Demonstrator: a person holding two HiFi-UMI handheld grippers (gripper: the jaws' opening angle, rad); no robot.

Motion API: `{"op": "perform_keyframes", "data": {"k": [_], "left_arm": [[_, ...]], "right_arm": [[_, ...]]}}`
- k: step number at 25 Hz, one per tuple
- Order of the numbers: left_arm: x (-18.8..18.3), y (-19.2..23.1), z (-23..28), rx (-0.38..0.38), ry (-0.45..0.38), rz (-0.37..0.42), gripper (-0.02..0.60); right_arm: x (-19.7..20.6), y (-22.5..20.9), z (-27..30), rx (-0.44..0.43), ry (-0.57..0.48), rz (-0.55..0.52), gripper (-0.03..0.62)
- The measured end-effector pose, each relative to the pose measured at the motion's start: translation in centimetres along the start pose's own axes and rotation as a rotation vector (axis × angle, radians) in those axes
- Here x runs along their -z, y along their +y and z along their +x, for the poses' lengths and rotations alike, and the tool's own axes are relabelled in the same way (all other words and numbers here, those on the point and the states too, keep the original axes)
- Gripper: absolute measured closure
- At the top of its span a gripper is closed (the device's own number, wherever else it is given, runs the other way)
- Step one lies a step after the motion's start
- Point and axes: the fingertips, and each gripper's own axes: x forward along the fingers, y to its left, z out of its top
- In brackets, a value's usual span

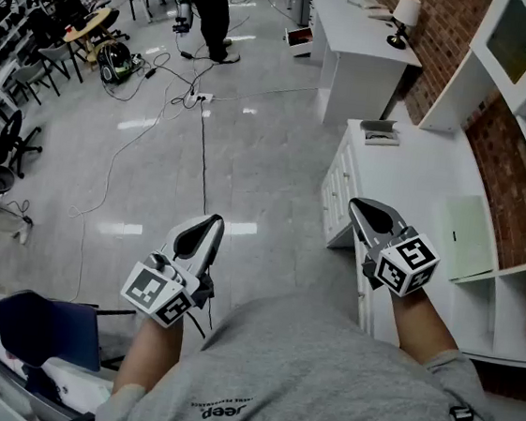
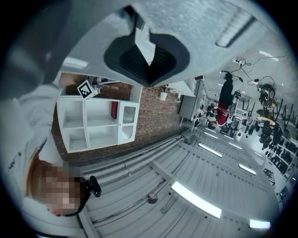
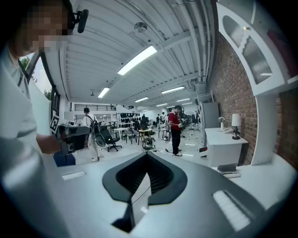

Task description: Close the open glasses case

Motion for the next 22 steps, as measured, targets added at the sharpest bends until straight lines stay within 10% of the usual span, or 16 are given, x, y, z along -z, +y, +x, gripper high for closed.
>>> {"op": "perform_keyframes", "data": {"k": [22], "left_arm": [[0.1,0.3,2.3,0.017,0.018,0.004,0.583]], "right_arm": [[-0.6,-2.2,-0.1,0.011,-0.05,0.016,0.585]]}}
